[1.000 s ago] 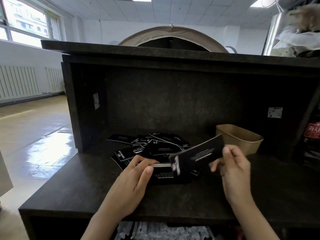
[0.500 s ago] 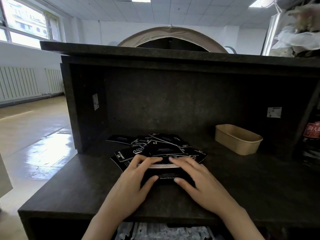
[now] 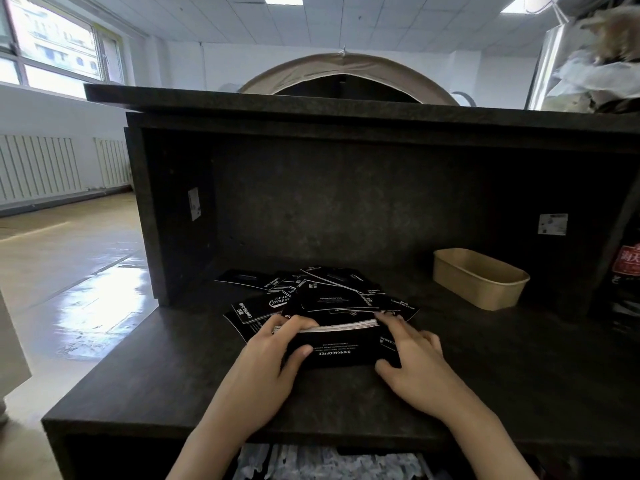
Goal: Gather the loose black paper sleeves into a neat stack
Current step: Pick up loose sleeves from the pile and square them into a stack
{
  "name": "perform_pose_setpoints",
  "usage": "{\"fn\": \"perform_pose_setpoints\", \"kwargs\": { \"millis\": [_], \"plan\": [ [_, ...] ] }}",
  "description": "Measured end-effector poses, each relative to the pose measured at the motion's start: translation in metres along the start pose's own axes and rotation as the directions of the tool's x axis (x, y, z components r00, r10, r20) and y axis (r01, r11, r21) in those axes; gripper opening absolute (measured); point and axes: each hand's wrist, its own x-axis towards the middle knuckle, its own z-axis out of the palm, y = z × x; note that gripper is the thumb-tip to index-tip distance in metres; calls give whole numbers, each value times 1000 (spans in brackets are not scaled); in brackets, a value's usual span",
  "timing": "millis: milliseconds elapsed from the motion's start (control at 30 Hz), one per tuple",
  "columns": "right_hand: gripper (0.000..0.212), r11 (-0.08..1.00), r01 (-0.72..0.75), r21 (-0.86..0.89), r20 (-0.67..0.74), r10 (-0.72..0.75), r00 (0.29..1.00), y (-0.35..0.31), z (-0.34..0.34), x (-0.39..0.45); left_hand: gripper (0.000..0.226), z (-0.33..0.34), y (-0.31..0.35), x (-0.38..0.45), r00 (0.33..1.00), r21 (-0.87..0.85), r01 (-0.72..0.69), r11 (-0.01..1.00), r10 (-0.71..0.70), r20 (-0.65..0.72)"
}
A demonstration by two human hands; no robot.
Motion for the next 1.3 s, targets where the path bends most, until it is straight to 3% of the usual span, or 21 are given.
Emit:
{"fn": "perform_pose_setpoints", "kwargs": {
  "millis": [233,467,733,833,1000,1067,1133,1300],
  "plan": [
    [59,993,-77,-85,-173,61,983,-3,0,-4,24,0,-1,0,1000,2,1,1000,-1,-14],
    [43,977,-82,-195,-337,12,941,0,0,-5,25,0,-3,-1,1000,5,-1,1000,1,-31],
    [18,1000,6,2,-450,-4,893,6,1,-3,27,-1,-4,0,1000,-18,1,1000,-2,-19],
    [12,999,44,-28,-600,-52,799,7,1,-4,26,-1,-3,-1,1000,-22,1,1000,-1,-18],
    [13,994,80,72,-871,23,490,7,-7,-10,22,-1,-1,0,1000,-55,1,998,-2,-18],
    [14,967,190,169,-900,73,429,10,-8,-11,34,-1,1,-1,999,-76,12,997,-14,-34],
    [14,908,291,301,-885,153,440,10,-9,-12,46,-2,2,-2,998,-116,26,993,-32,-50],
    [16,794,342,502,-763,221,607,7,-12,-15,65,-2,2,-2,997,-153,39,987,-48,-54]
  ]
}}
